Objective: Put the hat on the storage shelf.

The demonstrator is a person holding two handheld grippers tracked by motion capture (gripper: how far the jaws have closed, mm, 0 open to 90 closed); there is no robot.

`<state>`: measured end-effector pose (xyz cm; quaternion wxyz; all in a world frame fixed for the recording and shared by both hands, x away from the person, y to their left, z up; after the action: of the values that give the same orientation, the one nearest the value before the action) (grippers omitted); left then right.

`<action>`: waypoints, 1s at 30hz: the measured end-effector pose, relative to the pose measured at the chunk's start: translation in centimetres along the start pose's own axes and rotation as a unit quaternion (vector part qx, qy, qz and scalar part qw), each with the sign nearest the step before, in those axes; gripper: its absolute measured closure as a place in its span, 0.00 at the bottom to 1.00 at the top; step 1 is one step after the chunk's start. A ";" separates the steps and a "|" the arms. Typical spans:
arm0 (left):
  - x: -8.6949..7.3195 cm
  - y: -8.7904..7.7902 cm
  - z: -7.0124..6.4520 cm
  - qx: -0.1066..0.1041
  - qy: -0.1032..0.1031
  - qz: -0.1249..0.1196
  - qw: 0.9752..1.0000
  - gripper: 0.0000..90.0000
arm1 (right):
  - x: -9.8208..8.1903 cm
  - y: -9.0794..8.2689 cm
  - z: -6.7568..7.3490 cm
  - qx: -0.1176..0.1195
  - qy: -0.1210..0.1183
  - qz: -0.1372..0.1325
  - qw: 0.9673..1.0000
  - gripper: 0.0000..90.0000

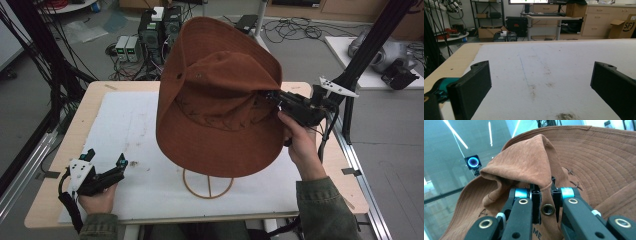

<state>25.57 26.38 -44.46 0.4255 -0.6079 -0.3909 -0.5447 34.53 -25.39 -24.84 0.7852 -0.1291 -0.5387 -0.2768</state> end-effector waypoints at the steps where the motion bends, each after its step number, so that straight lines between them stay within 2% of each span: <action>1: 0.0 0.0 0.0 0.000 -0.001 -0.001 1.000 0.04 | -0.2 0.1 0.1 0.001 -0.001 0.005 1.000 0.95; 12: 0.0 0.0 0.0 0.001 -0.001 0.001 1.000 0.04 | -2.9 1.1 0.5 0.021 -0.020 0.065 0.997 0.94; 23: 0.0 0.0 0.1 0.000 -0.001 0.002 1.000 0.04 | -3.2 1.1 0.3 0.023 -0.017 0.074 0.997 0.93; 30: 0.0 -0.1 0.1 0.002 -0.002 0.001 1.000 0.04 | -3.6 1.4 0.3 0.029 -0.030 0.101 0.994 0.93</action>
<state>25.57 26.53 -44.46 0.4265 -0.6086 -0.3921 -0.5422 34.16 -23.07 -27.89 0.7959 -0.1685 -0.5541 -0.1762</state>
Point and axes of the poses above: each handheld gripper's, and its own axes: y roughly forward along the jaws, x roughly out of its top, z roughly to its left, the point moved 1 cm from there along y, roughly forward along the jaws, and after that the axes turned 11 degrees about -x, right-handed, at the moved point
